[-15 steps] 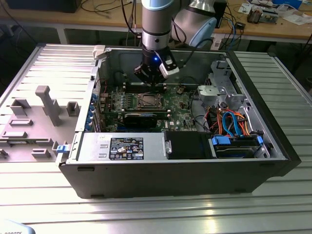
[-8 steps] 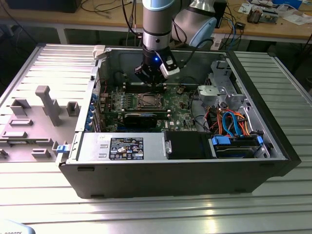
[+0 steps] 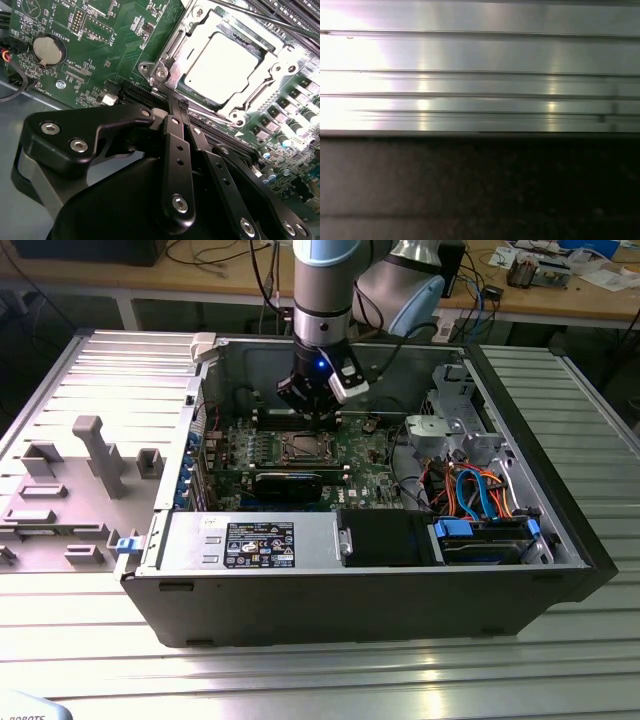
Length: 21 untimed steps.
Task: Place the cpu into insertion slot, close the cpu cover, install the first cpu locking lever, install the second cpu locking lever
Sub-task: 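Install the first cpu locking lever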
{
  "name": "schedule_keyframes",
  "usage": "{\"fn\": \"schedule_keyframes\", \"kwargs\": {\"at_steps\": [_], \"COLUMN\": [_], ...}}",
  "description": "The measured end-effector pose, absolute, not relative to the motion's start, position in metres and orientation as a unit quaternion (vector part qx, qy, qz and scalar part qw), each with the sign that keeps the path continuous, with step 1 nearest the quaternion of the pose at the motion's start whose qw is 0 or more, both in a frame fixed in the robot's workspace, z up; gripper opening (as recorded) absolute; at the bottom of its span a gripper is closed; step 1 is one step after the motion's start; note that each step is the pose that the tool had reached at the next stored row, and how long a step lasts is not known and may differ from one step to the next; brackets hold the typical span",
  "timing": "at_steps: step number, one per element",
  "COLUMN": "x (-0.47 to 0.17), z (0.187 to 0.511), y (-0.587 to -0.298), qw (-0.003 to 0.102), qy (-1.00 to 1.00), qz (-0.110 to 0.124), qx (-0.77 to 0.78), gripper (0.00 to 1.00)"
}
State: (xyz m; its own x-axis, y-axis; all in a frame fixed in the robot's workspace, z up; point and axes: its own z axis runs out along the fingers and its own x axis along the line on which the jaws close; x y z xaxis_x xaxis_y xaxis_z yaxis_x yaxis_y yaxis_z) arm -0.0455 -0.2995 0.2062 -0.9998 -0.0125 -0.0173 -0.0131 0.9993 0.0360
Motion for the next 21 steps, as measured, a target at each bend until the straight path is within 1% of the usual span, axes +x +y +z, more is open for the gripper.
{"fn": "schedule_keyframes", "kwargs": {"at_steps": [11, 21], "x": [-0.0453, -0.0446], "z": [0.2070, 0.2022], "y": [-0.2994, -0.2993], "qw": [0.009, 0.009], "qy": [1.000, 1.000], "qz": [0.018, 0.012], "qx": [-0.006, -0.006], "gripper": [0.11, 0.11]}}
